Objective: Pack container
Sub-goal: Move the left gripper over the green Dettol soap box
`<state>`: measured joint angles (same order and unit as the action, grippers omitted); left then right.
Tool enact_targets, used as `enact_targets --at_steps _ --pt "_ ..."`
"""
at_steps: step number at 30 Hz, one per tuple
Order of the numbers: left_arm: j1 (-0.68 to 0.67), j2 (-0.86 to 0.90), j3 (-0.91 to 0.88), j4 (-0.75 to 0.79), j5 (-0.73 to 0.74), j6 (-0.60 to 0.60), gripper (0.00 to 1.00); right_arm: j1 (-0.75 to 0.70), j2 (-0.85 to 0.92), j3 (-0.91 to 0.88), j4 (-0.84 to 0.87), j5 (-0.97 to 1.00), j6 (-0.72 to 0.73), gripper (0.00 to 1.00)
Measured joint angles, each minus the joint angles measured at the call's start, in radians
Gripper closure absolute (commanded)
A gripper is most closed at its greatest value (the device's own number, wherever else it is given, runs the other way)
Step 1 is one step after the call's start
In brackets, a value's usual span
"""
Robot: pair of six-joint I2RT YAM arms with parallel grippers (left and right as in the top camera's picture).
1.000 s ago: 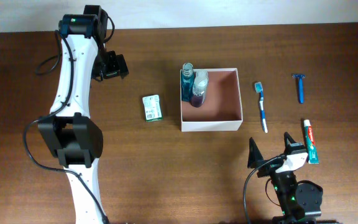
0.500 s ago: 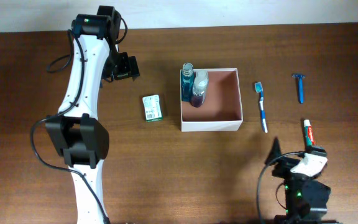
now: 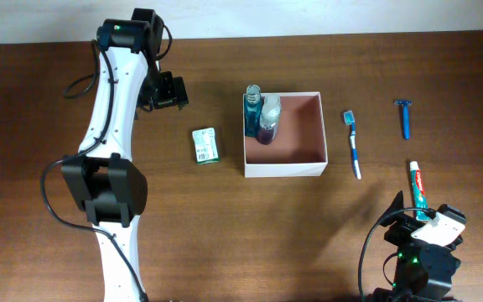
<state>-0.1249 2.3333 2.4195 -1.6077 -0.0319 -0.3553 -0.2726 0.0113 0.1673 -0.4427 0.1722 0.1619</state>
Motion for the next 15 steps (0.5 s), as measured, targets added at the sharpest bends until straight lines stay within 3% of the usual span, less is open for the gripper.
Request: enact_targets --at_steps 8,11,15 --pt "-0.006 0.0 0.0 -0.048 0.0 0.003 0.02 0.0 0.0 0.0 -0.037 0.0 0.0 0.02" --pt "-0.024 0.0 0.0 -0.077 0.0 0.006 0.11 0.0 0.0 0.0 -0.073 0.0 0.0 0.02" --pt "-0.074 0.0 -0.015 -0.074 0.028 0.014 0.11 0.0 0.0 0.0 -0.122 0.0 0.0 0.02"
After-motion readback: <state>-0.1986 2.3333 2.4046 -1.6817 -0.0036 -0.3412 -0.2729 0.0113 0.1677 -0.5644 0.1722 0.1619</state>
